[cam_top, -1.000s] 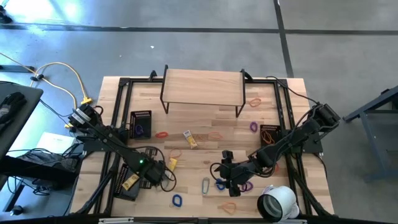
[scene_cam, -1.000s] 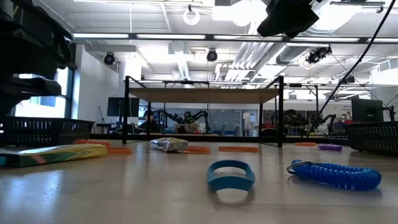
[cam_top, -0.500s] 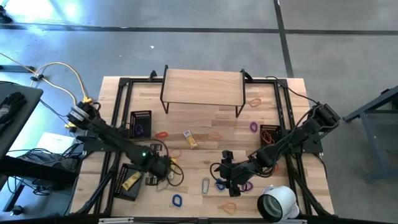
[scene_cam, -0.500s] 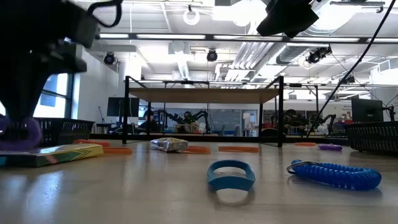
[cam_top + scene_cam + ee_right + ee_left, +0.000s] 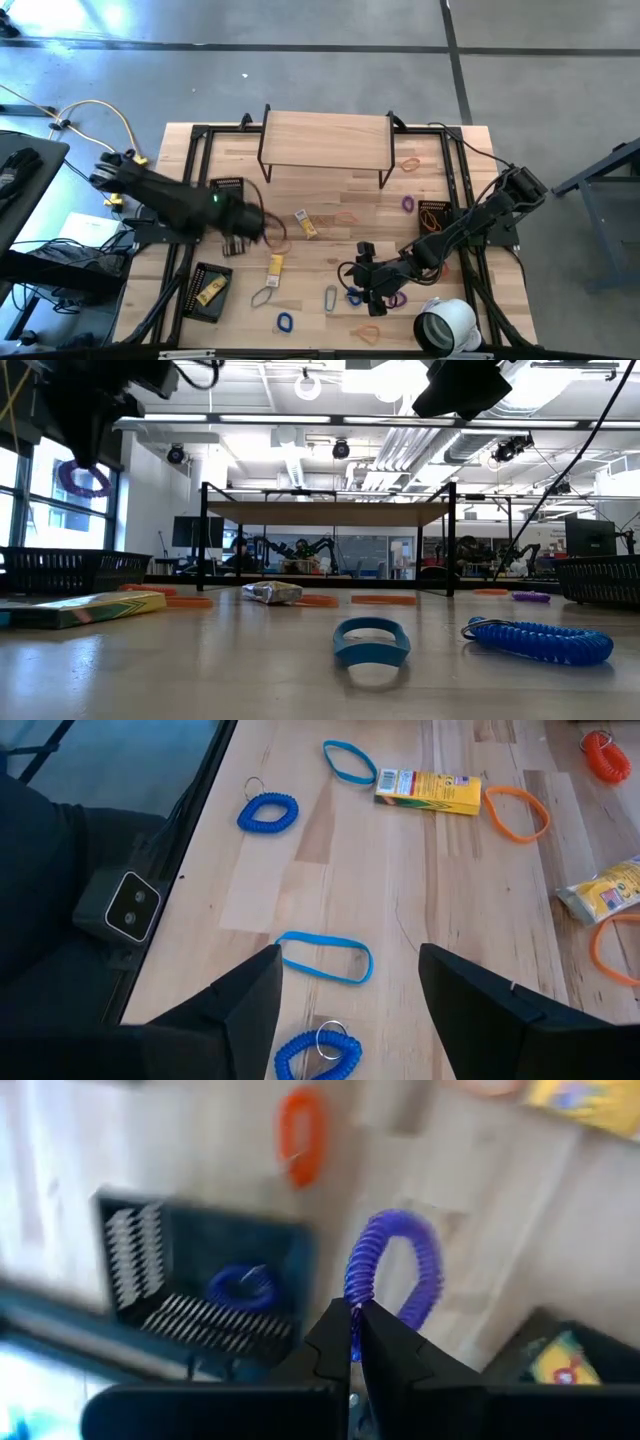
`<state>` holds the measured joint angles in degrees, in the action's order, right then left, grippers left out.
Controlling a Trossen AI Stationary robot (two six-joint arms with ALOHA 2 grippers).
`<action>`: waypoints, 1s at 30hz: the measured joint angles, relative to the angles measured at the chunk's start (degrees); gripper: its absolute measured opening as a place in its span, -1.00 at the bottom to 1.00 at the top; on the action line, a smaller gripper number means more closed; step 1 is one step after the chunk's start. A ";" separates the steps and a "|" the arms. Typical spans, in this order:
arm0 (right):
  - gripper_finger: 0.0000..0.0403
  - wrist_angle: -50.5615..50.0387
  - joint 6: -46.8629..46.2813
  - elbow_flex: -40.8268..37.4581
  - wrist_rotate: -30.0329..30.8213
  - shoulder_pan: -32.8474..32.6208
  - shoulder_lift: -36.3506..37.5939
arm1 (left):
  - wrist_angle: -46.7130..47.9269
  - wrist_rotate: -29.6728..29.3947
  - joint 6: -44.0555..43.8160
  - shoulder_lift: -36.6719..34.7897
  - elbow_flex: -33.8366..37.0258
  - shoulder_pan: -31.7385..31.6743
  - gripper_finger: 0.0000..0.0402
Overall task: Pick & Place Office Desk Supplies
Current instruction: Put the violet spring keychain into the top left black bin
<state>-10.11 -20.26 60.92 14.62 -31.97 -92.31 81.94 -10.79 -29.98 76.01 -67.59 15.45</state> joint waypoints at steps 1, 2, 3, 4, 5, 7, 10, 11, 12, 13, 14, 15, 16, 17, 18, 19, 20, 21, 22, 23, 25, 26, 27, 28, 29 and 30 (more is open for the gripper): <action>0.11 0.00 0.09 -0.01 -0.01 0.00 0.00 | 0.40 -0.03 0.03 -0.81 0.00 -1.90 -0.97; 0.11 0.00 0.18 -0.02 -0.01 0.00 0.00 | 0.39 -0.02 0.35 -1.57 0.02 -4.05 -0.97; 0.11 0.00 0.18 -0.01 -0.01 0.00 0.00 | 0.36 -0.02 0.94 -2.29 0.24 -6.14 -0.97; 0.11 0.00 0.18 0.01 0.01 0.00 0.00 | 0.45 -0.02 1.68 -3.02 0.64 -8.34 -0.97; 0.11 0.00 0.17 -0.01 -0.01 0.00 0.00 | 0.63 0.00 2.44 -3.70 1.13 -10.56 -0.97; 0.11 0.02 0.18 0.01 -0.01 -0.02 0.00 | 0.47 -0.02 3.36 -4.73 2.34 -15.06 -0.97; 0.11 0.00 0.18 0.01 -0.01 -0.07 0.00 | 0.48 -0.03 4.97 -5.80 5.03 -21.31 -0.97; 0.11 0.00 0.18 0.00 -0.01 -0.09 0.00 | 0.20 -0.02 5.42 -6.10 6.18 -23.19 -0.97; 0.11 0.00 0.18 -0.02 -0.01 -0.09 0.00 | -0.16 -0.02 5.95 -6.35 7.46 -24.93 -0.97; 0.11 0.00 0.18 0.00 -0.01 -0.09 0.00 | -0.93 0.03 6.26 -6.55 8.77 -26.47 -0.97; 0.11 0.07 0.17 0.00 -0.01 -0.07 -0.16 | -2.28 0.28 6.96 -6.85 10.08 -27.71 -0.97; 0.11 0.26 0.12 0.01 0.02 -0.07 -0.49 | -4.04 1.08 8.01 -7.30 11.42 -28.84 -0.97; 0.11 0.29 0.01 -0.02 -0.01 -0.07 -0.78 | -5.54 2.02 9.28 -7.74 12.64 -29.81 -0.97; 0.11 -0.04 0.03 -0.03 -0.07 -0.14 -0.97 | -7.07 3.10 10.44 -8.12 13.77 -30.70 -0.97; 0.11 -0.24 0.01 -0.08 -0.12 -0.27 -1.05 | -8.60 3.92 11.21 -8.38 14.71 -31.50 -0.97; 0.11 0.37 -0.05 -0.05 -0.14 -0.28 -1.43 | -9.99 4.45 11.73 -8.57 15.52 -32.19 -0.97; 0.11 1.14 -0.36 0.05 -0.20 -0.11 -1.84 | -10.85 4.62 12.16 -8.65 16.21 -32.86 -0.97; 0.11 1.14 -0.32 0.05 -0.27 0.00 -2.23 | -11.06 4.66 12.34 -8.68 16.76 -33.47 -0.97; 0.11 0.59 -0.27 -0.08 -0.36 0.04 -2.41 | -11.24 4.67 12.37 -8.68 17.30 -33.97 -0.97; 0.11 0.37 -0.27 -0.15 -0.54 0.07 -2.45 | -11.92 4.68 12.22 -8.68 17.93 -34.28 -0.97; 0.11 2.02 -0.27 0.04 -1.52 0.35 -2.70 | -12.96 4.66 11.71 -8.68 19.14 -34.46 -0.97; 0.11 2.28 -0.24 0.05 -1.67 0.56 -2.81 | -12.99 4.79 11.43 -8.68 19.80 -34.46 -0.97; 0.11 2.00 -0.16 0.00 -1.72 0.58 -2.93 | -13.03 4.70 11.00 -8.68 20.36 -34.46 -0.97; 0.11 1.91 -0.10 -0.04 -2.03 0.59 -3.02 | -13.24 4.70 10.65 -8.68 20.77 -34.46 -0.97; 0.11 2.05 -0.08 -0.04 -2.54 0.63 -3.04 | -13.48 4.67 10.37 -8.68 21.04 -34.46 -0.97; 0.11 2.27 -0.06 -0.04 -2.77 0.82 -3.02 | -13.46 4.62 10.07 -8.68 21.16 -34.46 -0.97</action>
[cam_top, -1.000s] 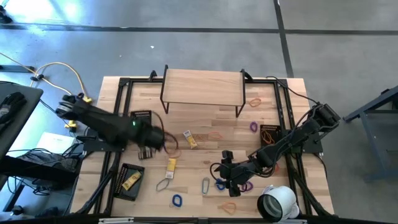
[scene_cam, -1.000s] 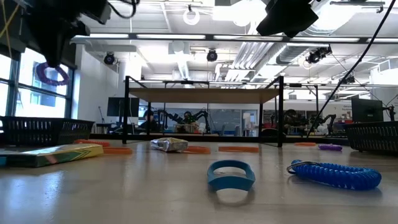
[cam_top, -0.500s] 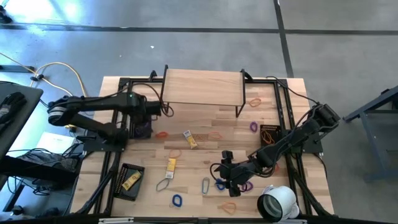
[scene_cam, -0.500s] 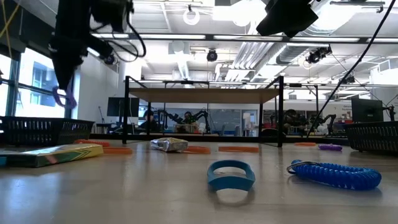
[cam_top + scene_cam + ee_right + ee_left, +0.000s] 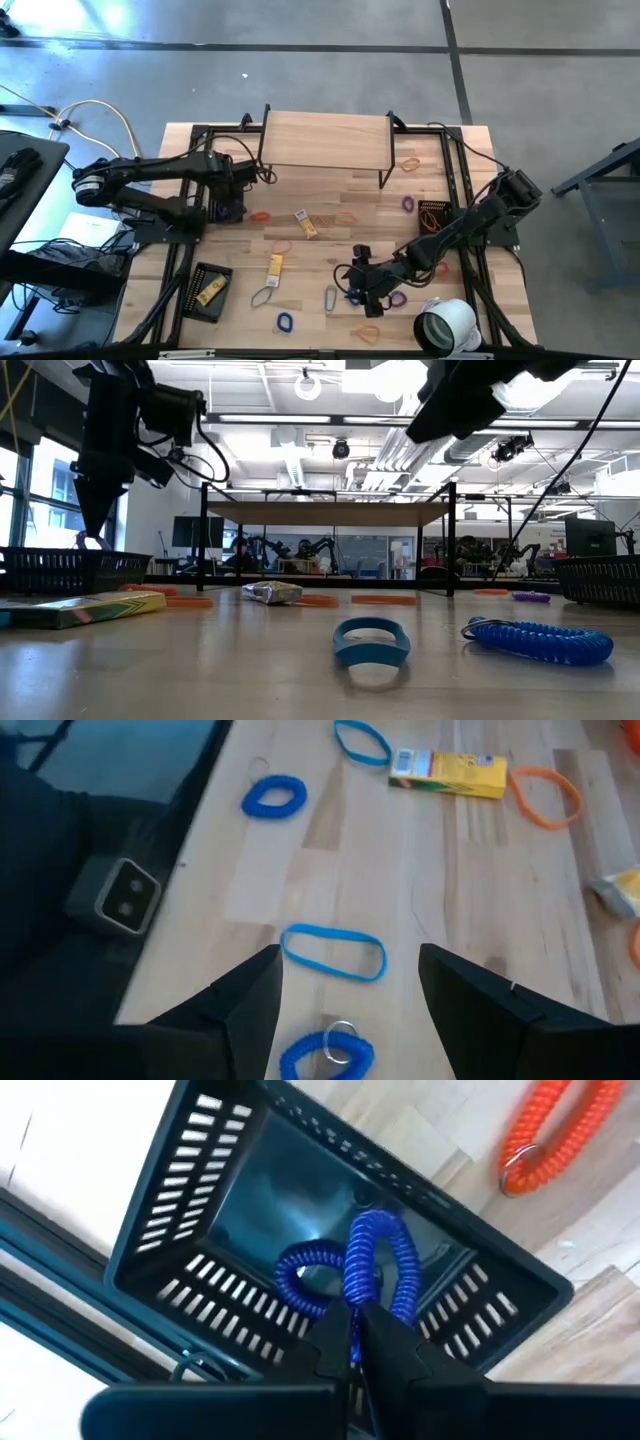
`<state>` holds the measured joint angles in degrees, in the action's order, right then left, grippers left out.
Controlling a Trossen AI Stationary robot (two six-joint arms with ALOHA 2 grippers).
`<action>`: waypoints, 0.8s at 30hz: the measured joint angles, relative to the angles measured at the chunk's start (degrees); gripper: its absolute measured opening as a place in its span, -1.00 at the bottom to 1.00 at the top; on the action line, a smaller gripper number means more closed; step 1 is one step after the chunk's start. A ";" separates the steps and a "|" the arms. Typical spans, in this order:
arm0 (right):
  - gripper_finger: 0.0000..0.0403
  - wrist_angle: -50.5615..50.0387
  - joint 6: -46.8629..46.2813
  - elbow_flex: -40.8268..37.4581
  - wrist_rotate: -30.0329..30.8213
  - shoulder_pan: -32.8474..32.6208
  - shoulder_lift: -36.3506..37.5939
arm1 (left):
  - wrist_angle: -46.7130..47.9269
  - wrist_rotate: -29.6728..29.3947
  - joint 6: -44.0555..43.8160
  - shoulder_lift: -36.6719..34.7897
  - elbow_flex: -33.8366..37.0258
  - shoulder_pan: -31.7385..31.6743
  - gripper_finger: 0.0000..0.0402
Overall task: Pick & Place Office Desk Supplies
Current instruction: Put the violet spring keychain into the top left black bin, then put the orange rubber band into the top right black bin
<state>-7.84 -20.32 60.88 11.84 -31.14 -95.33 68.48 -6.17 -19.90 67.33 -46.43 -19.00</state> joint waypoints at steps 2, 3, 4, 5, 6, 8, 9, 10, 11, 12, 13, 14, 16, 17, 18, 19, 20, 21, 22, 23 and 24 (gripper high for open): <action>0.11 0.00 0.01 0.02 -0.15 0.12 0.00 | -0.12 -0.05 -0.76 0.00 0.11 0.00 -0.97; 0.11 -0.06 0.01 0.02 -0.18 0.12 0.00 | -0.19 0.00 -0.94 0.00 0.11 0.01 -0.97; 0.11 -0.02 0.02 0.02 -0.17 0.12 0.00 | -0.26 0.06 -0.89 0.00 0.11 0.05 -0.95; 0.11 0.02 0.01 0.02 -0.16 0.12 0.00 | -0.25 0.07 -0.60 0.00 0.11 0.14 -0.93; 0.11 0.00 0.02 0.02 -0.14 0.12 0.00 | -0.25 0.08 -0.41 0.00 0.11 0.27 -0.90; 0.11 -0.04 0.02 0.02 -0.14 0.14 0.00 | -0.27 0.01 -0.47 0.00 0.11 0.42 -0.82; 0.11 0.00 0.02 0.02 -0.14 0.12 0.00 | -0.33 -0.21 -0.90 0.00 0.11 0.42 -0.77; 0.11 -0.01 0.02 0.02 -0.14 0.12 0.00 | -0.47 -0.72 -0.97 0.00 0.11 0.42 -0.71; 0.11 -0.05 0.02 0.02 -0.14 0.12 0.00 | -0.68 -1.31 -0.98 0.00 0.11 0.42 -0.66; 0.11 -0.05 0.02 0.02 -0.14 0.12 0.00 | -0.96 -1.53 -1.00 0.00 0.11 0.42 -0.61; 0.11 -0.02 0.02 0.02 -0.12 0.12 0.00 | -1.15 -1.57 -1.03 0.00 0.11 0.42 -0.56; 0.11 -0.02 0.02 0.02 -0.10 0.12 0.00 | -1.25 -1.60 -1.05 0.00 0.11 0.42 -0.51; 0.11 -0.06 0.02 0.02 -0.10 0.12 0.00 | -1.00 -1.58 -1.10 0.00 0.11 0.42 -0.43; 0.11 -0.04 0.03 0.02 -0.08 0.12 0.00 | -0.64 -1.49 -1.11 0.00 0.09 0.42 -0.41; 0.11 -0.04 0.04 0.02 -0.03 0.12 0.00 | 0.04 -1.22 -1.11 0.00 -0.06 0.42 -0.40; 0.11 -0.06 0.08 0.02 -0.03 0.12 0.00 | 0.97 -0.90 -1.14 0.00 -0.44 0.42 -0.39; 0.11 -0.06 0.25 0.02 -0.03 0.12 0.00 | 2.09 -0.82 -1.14 0.00 -1.07 0.42 -0.39; 0.11 -0.04 0.48 0.02 -0.02 0.14 0.00 | 3.15 -0.84 -1.14 0.00 -1.79 0.42 -0.39; 0.11 -0.04 0.66 0.02 -0.01 0.14 0.02 | 4.36 -0.79 -1.21 0.00 -2.60 0.42 -0.39; 0.11 -0.05 0.68 0.02 -0.01 0.14 0.00 | 5.90 -0.65 -1.72 0.00 -3.56 0.44 -0.39; 0.11 -0.06 0.68 0.02 -0.01 0.17 0.01 | 7.05 -0.36 -2.52 0.00 -4.51 0.44 -0.38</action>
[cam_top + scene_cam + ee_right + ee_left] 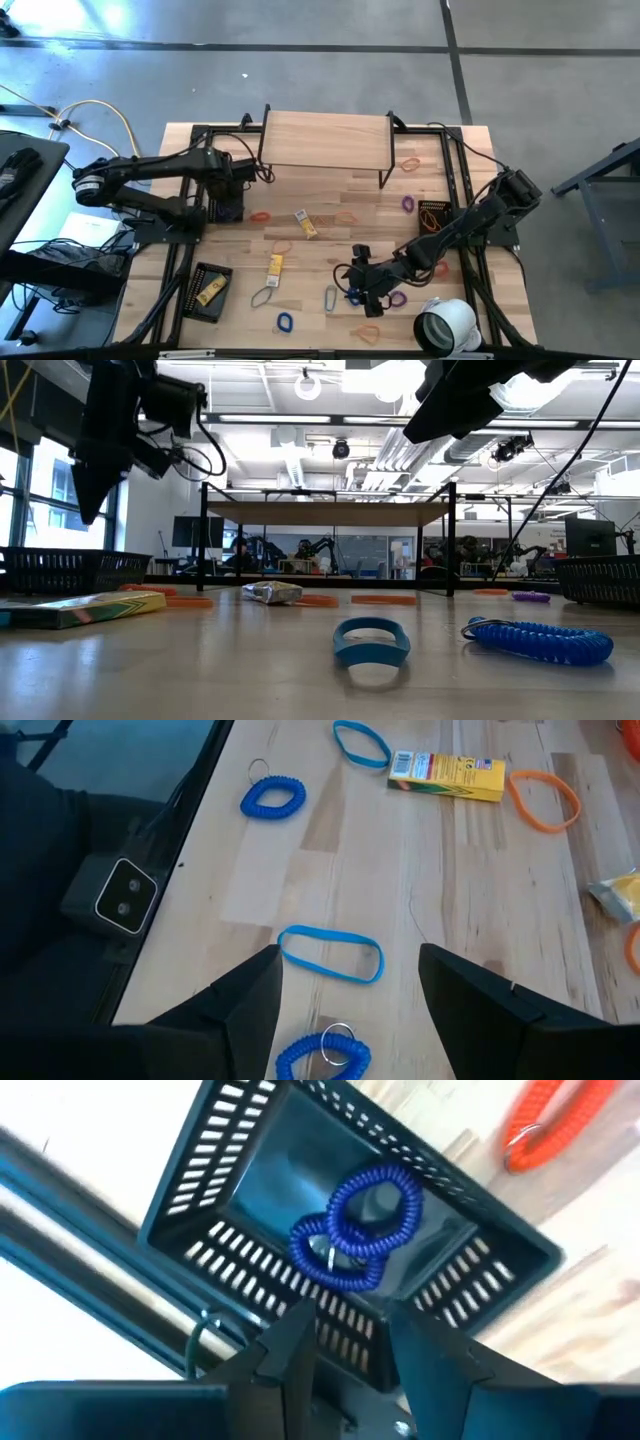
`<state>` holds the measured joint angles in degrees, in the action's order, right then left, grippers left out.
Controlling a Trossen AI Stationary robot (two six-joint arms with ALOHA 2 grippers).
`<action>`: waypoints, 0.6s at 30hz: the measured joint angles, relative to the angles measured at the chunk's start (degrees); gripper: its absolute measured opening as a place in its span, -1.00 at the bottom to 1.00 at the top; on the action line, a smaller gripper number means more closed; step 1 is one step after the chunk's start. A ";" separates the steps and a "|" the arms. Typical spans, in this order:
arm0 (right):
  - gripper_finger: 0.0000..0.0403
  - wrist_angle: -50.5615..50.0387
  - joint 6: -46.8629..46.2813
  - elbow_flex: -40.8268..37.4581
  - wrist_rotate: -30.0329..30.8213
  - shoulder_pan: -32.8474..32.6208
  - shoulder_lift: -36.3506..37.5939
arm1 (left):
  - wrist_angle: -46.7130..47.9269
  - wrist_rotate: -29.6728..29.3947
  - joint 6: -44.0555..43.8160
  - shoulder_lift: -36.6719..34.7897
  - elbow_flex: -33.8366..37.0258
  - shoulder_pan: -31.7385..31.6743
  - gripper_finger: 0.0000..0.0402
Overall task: Pick & Place Office Desk Supplies
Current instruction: Put the orange rubber band into the top right black bin
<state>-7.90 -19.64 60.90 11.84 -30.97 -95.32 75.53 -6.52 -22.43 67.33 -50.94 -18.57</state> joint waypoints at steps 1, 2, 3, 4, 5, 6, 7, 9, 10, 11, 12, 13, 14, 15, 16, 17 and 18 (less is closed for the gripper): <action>0.11 0.03 0.00 0.00 0.00 0.01 0.01 | 0.62 0.25 -0.61 0.00 -0.96 0.00 -0.38; 0.11 0.04 0.00 0.00 0.00 0.01 0.02 | 0.92 0.53 -1.35 0.00 -1.75 0.00 -0.38; 0.11 0.08 0.00 0.00 0.00 0.01 0.02 | 1.41 1.14 -1.87 0.00 -2.44 0.10 -0.38; 0.11 0.22 0.00 0.00 0.00 0.01 0.02 | 1.70 2.00 -2.40 0.00 -3.01 0.39 -0.38; 0.11 0.40 0.00 0.00 0.00 0.01 0.02 | 1.50 3.11 -3.03 0.00 -3.53 0.89 -0.38; 0.11 0.44 0.00 0.00 -0.01 0.01 0.02 | 0.70 4.46 -3.99 0.00 -3.92 1.62 -0.38; 0.11 0.39 0.00 0.00 0.00 0.01 0.02 | -0.65 6.02 -5.29 0.00 -3.98 2.55 -0.38; 0.11 0.41 0.00 0.00 -0.01 0.01 0.02 | -3.88 9.32 -8.26 0.00 -3.98 5.00 -0.38; 0.11 0.39 0.00 0.00 -0.02 0.01 0.02 | -6.46 10.64 -9.98 0.00 -3.98 6.54 -0.38; 0.11 0.42 0.00 0.00 -0.02 0.01 0.02 | -9.10 11.27 -11.83 0.00 -3.98 8.32 -0.38; 0.11 0.38 0.00 0.00 -0.02 0.01 0.02 | -11.75 11.55 -13.92 0.00 -3.98 10.33 -0.38; 0.11 0.37 0.00 0.00 -0.02 0.01 0.02 | -14.54 11.38 -16.23 0.00 -3.98 12.36 -0.38; 0.11 0.37 0.00 0.00 -0.02 0.01 0.02 | -17.34 10.66 -18.70 0.00 -3.98 14.38 -0.38; 0.11 0.37 0.00 0.00 -0.02 0.01 0.02 | -19.81 9.47 -20.88 0.00 -3.98 16.54 -0.38; 0.11 0.37 0.00 0.00 -0.02 0.00 0.02 | -21.78 7.60 -22.86 0.02 -3.98 18.64 -0.38; 0.11 0.36 0.00 0.00 -0.02 -0.03 0.02 | -23.37 5.63 -24.98 0.30 -3.98 20.85 -0.38; 0.11 0.38 0.00 0.00 -0.04 -0.03 0.02 | -24.60 3.49 -26.55 0.71 -3.98 22.99 -0.38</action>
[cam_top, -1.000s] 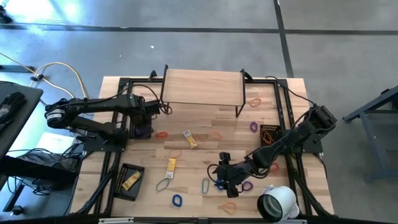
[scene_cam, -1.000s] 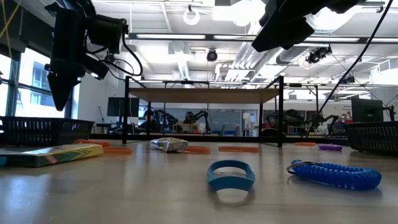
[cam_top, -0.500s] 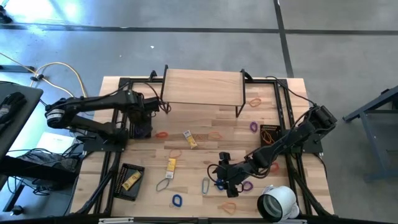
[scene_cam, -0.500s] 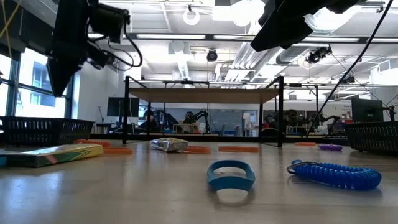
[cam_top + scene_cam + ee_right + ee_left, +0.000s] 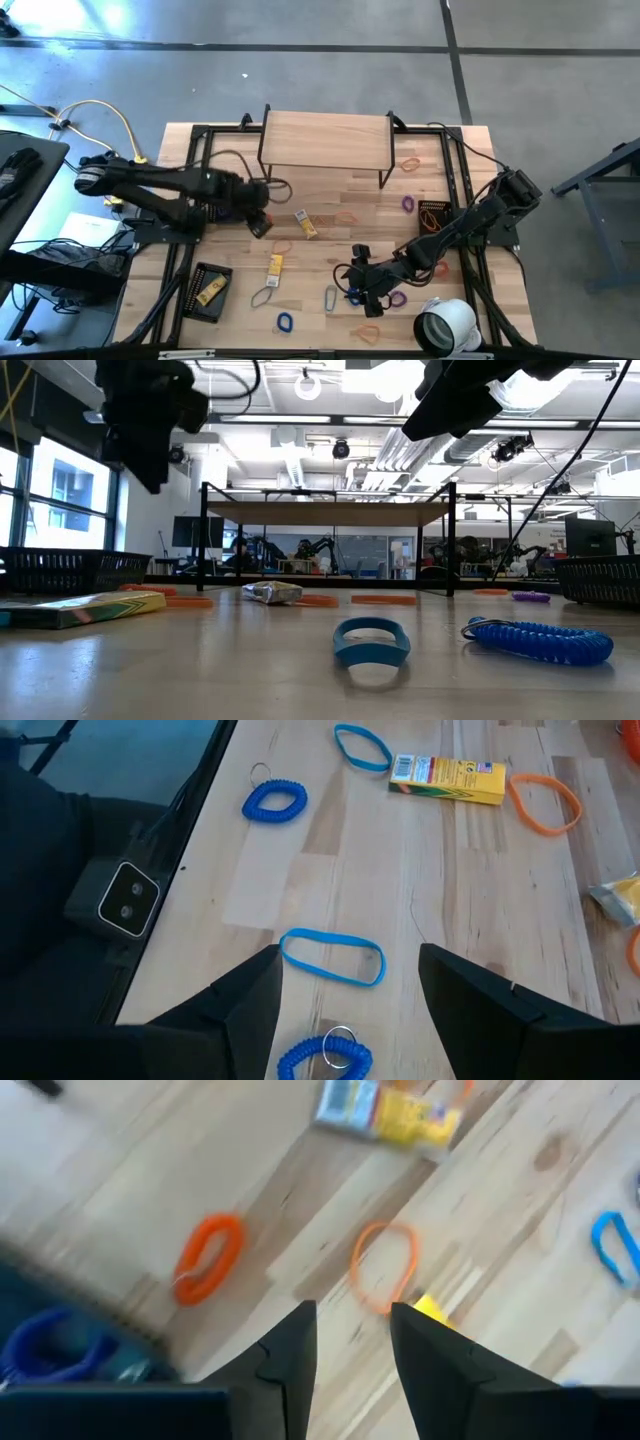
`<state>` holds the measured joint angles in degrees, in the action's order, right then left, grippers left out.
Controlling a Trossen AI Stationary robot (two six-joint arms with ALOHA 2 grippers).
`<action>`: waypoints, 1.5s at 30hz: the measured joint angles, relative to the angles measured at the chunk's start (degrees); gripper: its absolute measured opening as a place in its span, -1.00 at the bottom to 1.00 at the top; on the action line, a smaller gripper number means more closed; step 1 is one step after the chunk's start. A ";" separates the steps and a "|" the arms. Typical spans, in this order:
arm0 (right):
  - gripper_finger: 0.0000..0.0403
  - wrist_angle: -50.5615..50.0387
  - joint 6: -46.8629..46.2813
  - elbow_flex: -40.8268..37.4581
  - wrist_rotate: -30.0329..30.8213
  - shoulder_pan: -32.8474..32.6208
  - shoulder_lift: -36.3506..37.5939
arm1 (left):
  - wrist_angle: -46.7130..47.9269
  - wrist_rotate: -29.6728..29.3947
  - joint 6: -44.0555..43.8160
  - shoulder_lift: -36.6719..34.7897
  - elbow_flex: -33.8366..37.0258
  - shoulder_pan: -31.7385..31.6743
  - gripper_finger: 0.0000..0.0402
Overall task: Pick & Place Office Desk Supplies
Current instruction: Put the orange rubber band into the top right black bin
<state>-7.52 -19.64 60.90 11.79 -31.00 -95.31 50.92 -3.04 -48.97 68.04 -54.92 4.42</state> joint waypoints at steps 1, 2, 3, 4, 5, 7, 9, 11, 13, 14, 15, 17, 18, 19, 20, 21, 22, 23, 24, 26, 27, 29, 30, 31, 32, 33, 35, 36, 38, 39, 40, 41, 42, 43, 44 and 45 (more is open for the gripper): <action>0.11 0.01 0.00 0.00 0.00 0.00 0.00 | -0.83 -2.11 -1.61 0.51 0.00 2.17 -0.38; 0.11 -0.01 0.00 0.00 0.00 0.00 0.00 | -1.14 -4.21 -3.03 1.25 0.00 4.18 -0.38; 0.11 0.00 0.00 0.00 0.00 0.00 0.00 | -1.29 -5.67 -4.43 2.14 0.00 6.10 -0.38; 0.11 0.04 0.00 0.00 0.00 0.00 0.01 | -1.66 -6.96 -5.72 3.17 0.00 7.96 -0.38; 0.11 0.04 0.00 0.00 0.00 0.00 0.02 | -2.06 -8.02 -6.87 4.39 0.00 9.73 -0.38; 0.11 0.13 0.00 0.00 0.00 0.00 0.02 | -3.26 -9.88 -7.77 7.38 0.02 12.64 -0.38; 0.11 0.28 0.00 0.00 0.00 0.00 0.02 | -6.40 -11.73 -7.86 10.42 0.02 15.15 -0.38; 0.11 0.57 0.00 0.00 0.00 0.00 0.02 | -9.60 -12.44 -7.86 13.42 0.02 16.49 -0.38; 0.11 0.57 0.00 0.00 0.01 0.00 0.02 | -12.43 -12.25 -7.88 16.31 0.02 16.61 -0.38; 0.11 0.64 0.00 0.00 0.00 0.00 0.04 | -13.23 -11.91 -8.45 17.52 0.02 16.47 -0.38; 0.11 0.67 0.00 0.00 0.00 0.00 0.04 | -13.69 -11.35 -9.36 18.70 0.02 16.25 -0.38; 0.11 0.69 0.00 0.00 0.00 0.00 0.04 | -14.25 -10.63 -10.05 20.81 0.02 15.44 -0.38; 0.11 0.65 0.00 0.00 0.00 0.00 0.04 | -13.93 -10.61 -10.01 21.61 0.02 15.02 -0.38; 0.11 0.68 0.00 0.00 0.00 0.00 0.04 | -13.99 -10.61 -9.82 22.24 0.02 14.53 -0.38; 0.11 0.68 0.00 0.00 0.00 0.00 0.04 | -14.14 -10.56 -9.55 22.84 0.02 14.04 -0.38; 0.11 0.61 0.00 0.00 0.00 0.00 0.04 | -14.13 -10.51 -9.30 23.33 0.02 13.51 -0.38; 0.11 0.56 0.00 0.00 0.00 0.00 0.03 | -14.11 -10.48 -9.02 23.69 0.02 13.00 -0.38; 0.11 0.59 0.00 0.00 -0.01 0.00 -0.16 | -14.09 -10.49 -8.97 23.84 0.02 12.57 -0.38; 0.11 0.59 0.00 0.00 0.00 0.00 -0.34 | -14.13 -10.53 -8.92 24.03 0.02 12.11 -0.38; 0.11 0.37 0.00 0.00 -0.22 0.00 -0.63 | -14.07 -10.54 -8.40 24.19 0.02 11.36 -0.38; 0.11 0.47 0.00 0.00 -0.37 0.00 -0.75 | -13.93 -10.57 -8.32 24.19 0.02 11.10 -0.38; 0.11 0.66 -0.02 0.02 -0.84 0.14 -1.17 | -13.96 -10.55 -8.37 24.19 0.02 10.98 -0.38; 0.11 0.51 0.00 0.02 -1.02 0.28 -1.36 | -13.91 -10.52 -8.37 24.19 0.02 11.01 -0.38; 0.11 0.35 -0.01 0.00 -1.40 0.31 -1.42 | -13.94 -10.50 -8.38 24.19 0.02 11.14 -0.38; 0.11 0.47 0.00 0.00 -1.51 0.31 -1.42 | -13.98 -10.52 -8.43 24.44 0.02 11.27 -0.38; 0.11 0.73 -0.01 0.01 -1.50 0.31 -1.37 | -14.00 -10.52 -8.48 24.70 0.02 11.44 -0.38; 0.11 0.84 -0.01 0.02 -1.51 0.31 -1.36 | -13.95 -10.53 -8.48 25.57 0.02 11.81 -0.38; 0.11 0.87 -0.01 0.02 -1.51 0.31 -1.36 | -14.14 -10.57 -8.50 26.02 0.02 12.04 -0.38; 0.11 0.96 0.00 0.02 -1.51 0.31 -1.36 | -14.02 -10.57 -8.48 27.12 0.02 12.38 -0.38; 0.11 1.00 0.00 0.02 -1.51 0.31 -1.36 | -14.01 -10.57 -8.48 27.57 0.02 12.41 -0.38; 0.11 0.98 0.00 0.02 -1.51 0.31 -1.36 | -13.90 -10.56 -8.48 28.10 0.02 12.42 -0.38; 0.11 1.00 0.00 0.02 -1.51 0.31 -1.36 | -13.91 -10.57 -8.50 28.54 0.02 12.40 -0.38; 0.11 1.22 0.00 0.02 -1.51 0.31 -1.36 | -13.93 -10.57 -8.50 28.80 0.00 12.40 -0.38; 0.11 1.24 0.00 0.02 -1.51 0.31 -1.36 | -13.89 -10.59 -8.52 29.15 -0.05 12.38 -0.38; 0.11 1.23 0.00 0.02 -1.51 0.31 -1.36 | -13.85 -10.70 -8.49 29.37 -0.16 12.40 -0.38; 0.11 1.24 0.00 0.02 -1.51 0.31 -1.36 | -13.84 -10.74 -8.50 29.58 -0.17 12.40 -0.38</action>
<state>-6.28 -19.64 60.93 10.28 -30.70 -96.66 37.08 -13.77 -57.48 97.62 -55.09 16.82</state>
